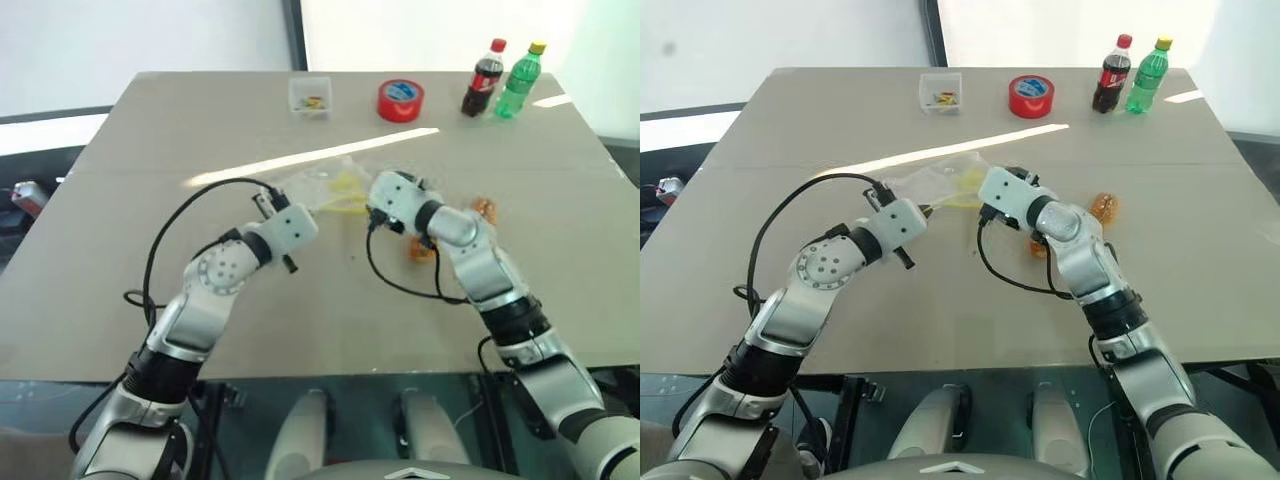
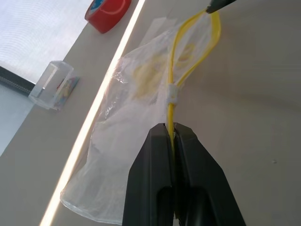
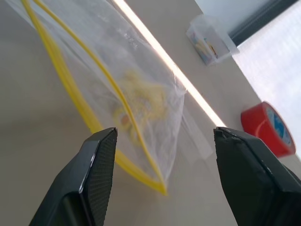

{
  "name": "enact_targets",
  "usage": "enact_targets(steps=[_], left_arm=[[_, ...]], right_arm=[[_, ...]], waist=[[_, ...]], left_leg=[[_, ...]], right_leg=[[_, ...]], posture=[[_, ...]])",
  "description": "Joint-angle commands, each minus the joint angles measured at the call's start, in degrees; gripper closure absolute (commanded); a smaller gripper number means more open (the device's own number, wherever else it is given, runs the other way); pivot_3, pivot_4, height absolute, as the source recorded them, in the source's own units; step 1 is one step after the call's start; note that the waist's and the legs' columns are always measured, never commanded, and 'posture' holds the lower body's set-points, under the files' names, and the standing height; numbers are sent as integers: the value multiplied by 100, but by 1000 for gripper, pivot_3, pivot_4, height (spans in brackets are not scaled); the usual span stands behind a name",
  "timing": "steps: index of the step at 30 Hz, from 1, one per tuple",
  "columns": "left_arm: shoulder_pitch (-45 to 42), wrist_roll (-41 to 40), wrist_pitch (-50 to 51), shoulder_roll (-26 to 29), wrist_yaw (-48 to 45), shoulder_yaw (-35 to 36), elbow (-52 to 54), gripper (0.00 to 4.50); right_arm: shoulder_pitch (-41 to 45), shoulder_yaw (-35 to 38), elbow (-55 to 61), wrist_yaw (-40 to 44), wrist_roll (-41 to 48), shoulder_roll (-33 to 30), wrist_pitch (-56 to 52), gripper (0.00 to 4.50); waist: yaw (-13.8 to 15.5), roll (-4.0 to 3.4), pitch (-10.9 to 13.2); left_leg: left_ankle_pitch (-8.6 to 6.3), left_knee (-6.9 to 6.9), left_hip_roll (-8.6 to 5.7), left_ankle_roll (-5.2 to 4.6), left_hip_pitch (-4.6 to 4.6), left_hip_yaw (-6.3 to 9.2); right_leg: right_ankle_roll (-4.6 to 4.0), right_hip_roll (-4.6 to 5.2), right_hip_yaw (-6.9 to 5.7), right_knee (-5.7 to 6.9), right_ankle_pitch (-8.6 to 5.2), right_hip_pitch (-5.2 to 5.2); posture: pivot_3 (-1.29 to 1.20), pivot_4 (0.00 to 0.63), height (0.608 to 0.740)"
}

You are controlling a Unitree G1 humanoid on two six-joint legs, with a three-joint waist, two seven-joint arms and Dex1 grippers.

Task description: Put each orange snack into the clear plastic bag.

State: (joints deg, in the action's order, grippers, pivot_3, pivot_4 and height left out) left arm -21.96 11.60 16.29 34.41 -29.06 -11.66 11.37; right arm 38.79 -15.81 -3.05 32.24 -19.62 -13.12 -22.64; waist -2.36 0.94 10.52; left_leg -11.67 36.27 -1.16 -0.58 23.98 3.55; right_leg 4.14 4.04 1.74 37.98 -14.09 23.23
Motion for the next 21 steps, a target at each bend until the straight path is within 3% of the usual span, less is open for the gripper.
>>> enact_targets(steps=[1,6,21], left_arm=[[-73,15,-24,-64,42,151,66,4500],[-21,3,-34,-158,34,180,137,4500],[90,-111,-187,-265,-70,290,329,4500]], right_arm=[[-113,266,579,-91,339,267,-627,1919],[-60,268,465,-336,483,498,-830,4309],[691,101,-1372,-667,796,854,158,4412]], waist=[[-5,-1,0],[4,-1,-1],[-2,-1,0]], left_leg=[[0,0,1,0,-2,0],[0,3,2,0,-4,0],[0,3,1,0,-4,-1]], right_leg=[[0,-1,0,2,0,0],[0,-2,0,5,0,-1],[0,-1,1,3,0,-1]], posture=[[0,150,740],[0,150,740],[0,150,740]])
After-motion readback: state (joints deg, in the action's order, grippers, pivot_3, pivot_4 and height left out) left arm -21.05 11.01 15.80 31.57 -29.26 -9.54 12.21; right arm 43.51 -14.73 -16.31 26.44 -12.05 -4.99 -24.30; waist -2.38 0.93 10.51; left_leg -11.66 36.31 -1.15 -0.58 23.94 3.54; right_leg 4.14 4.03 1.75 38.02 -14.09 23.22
